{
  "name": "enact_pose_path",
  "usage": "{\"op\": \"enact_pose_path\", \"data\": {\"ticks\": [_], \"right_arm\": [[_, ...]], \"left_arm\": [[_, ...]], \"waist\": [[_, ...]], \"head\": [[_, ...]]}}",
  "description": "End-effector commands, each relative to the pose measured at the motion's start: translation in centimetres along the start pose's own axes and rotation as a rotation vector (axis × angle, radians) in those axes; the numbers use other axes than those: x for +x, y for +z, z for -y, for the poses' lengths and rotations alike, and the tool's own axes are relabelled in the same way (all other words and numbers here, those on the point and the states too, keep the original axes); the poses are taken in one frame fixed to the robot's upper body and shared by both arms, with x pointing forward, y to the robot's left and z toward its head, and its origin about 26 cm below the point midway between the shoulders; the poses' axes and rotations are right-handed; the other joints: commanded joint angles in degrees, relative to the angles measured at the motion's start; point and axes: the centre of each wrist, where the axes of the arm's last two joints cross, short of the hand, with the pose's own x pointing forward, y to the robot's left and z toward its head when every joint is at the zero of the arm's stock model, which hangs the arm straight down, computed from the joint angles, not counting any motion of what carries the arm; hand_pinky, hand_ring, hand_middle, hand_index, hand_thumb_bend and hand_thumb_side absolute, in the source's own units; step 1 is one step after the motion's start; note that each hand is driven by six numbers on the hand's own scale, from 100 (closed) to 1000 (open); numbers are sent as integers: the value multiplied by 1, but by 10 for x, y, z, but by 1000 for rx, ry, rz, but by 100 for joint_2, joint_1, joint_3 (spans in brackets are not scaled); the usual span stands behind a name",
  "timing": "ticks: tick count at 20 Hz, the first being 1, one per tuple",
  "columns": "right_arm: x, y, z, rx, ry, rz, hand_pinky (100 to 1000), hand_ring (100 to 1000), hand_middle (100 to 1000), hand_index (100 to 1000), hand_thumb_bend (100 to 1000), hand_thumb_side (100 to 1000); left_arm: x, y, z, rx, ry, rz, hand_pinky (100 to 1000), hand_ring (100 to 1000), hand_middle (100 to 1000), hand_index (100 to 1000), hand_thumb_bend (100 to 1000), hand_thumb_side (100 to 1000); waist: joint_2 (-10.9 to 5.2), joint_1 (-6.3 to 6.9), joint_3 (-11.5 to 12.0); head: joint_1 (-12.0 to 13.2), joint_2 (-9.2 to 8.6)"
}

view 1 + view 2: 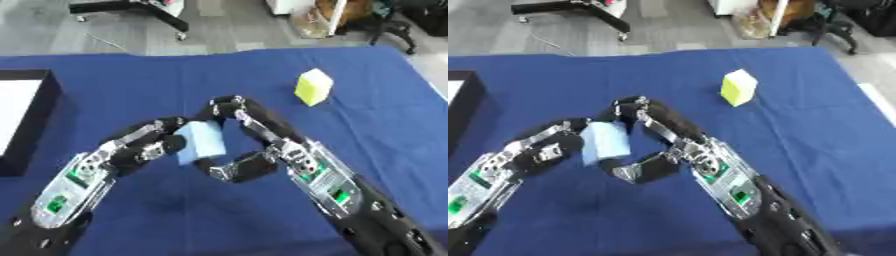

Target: Pick up the objects with one hand, pass them to the other hand, and then place them into the box on the other side of the table.

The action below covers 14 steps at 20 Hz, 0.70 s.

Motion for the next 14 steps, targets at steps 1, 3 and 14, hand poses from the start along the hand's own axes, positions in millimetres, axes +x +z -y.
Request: {"op": "enact_pose_path", "data": {"ticks": [1, 3, 14], "right_arm": [[4, -7, 9, -30, 21, 30, 483, 485, 428, 540, 272, 108], [4, -7, 9, -31, 22, 30, 484, 484, 428, 540, 270, 108], [4, -7, 9, -40, 32, 28, 471, 483, 428, 541, 249, 108]], "left_arm": [[2, -3, 2, -32, -4, 0, 585, 589, 525, 678, 549, 640], [2, -4, 2, -37, 0, -1, 578, 571, 502, 660, 541, 633], [2, -4, 2, -67, 19, 7, 531, 464, 359, 542, 488, 540]], "waist": [[-57, 1, 8], [-58, -1, 12], [-62, -12, 21]], "head": [[-5, 30], [-5, 30], [4, 30]]}}
